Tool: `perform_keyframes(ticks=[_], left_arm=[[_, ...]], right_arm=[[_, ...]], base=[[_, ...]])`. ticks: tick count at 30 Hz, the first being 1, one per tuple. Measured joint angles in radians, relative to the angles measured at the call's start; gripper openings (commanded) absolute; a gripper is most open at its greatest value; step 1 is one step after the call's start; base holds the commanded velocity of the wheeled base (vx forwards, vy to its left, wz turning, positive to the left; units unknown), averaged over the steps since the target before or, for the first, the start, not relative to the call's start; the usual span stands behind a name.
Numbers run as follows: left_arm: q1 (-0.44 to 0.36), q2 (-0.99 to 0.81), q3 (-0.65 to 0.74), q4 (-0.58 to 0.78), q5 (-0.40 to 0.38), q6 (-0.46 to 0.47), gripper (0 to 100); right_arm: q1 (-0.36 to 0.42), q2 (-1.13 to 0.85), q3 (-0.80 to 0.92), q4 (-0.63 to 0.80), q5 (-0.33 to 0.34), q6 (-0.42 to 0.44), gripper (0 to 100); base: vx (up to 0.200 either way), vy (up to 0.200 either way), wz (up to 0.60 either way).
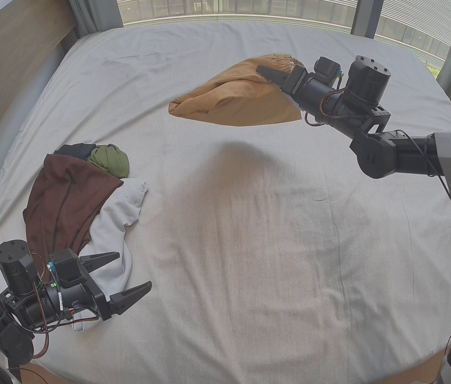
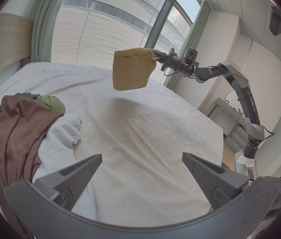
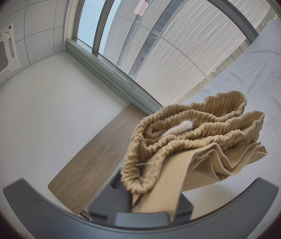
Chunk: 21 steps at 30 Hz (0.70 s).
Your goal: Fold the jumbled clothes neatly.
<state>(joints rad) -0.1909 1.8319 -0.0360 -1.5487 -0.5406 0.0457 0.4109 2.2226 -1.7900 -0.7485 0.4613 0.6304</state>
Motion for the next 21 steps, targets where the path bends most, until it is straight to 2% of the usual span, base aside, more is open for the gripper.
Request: perform_keyframes(ticks=[4,9,14,21], left_arm=[[0.001,0.0,0.001,0.0,0.0,-0.001,100],[0.001,0.0,0.006,0.0,0.0,-0.001,100],[0.001,-0.002,0.008,0.0,-0.001,-0.001,100],[0.002,-0.012,0.011,0.0,-0.001,-0.001,100]], right_arm=[[-0.015,0.086,-0.098,0.02,-0.002,-0.001,0],[-0.036,0.196,-0.114,-0.019,-0.005,-0.005,0],[-0.05,0.257,-0.003,-0.081,-0.005,-0.013,0],[-0.06,0.251,0.253,-0.183,-0.005,-0.021,0]], base=[[0.0,0.0,0.0],[0.0,0.0,0.0],[0.0,0.0,0.0],[0.0,0.0,0.0]])
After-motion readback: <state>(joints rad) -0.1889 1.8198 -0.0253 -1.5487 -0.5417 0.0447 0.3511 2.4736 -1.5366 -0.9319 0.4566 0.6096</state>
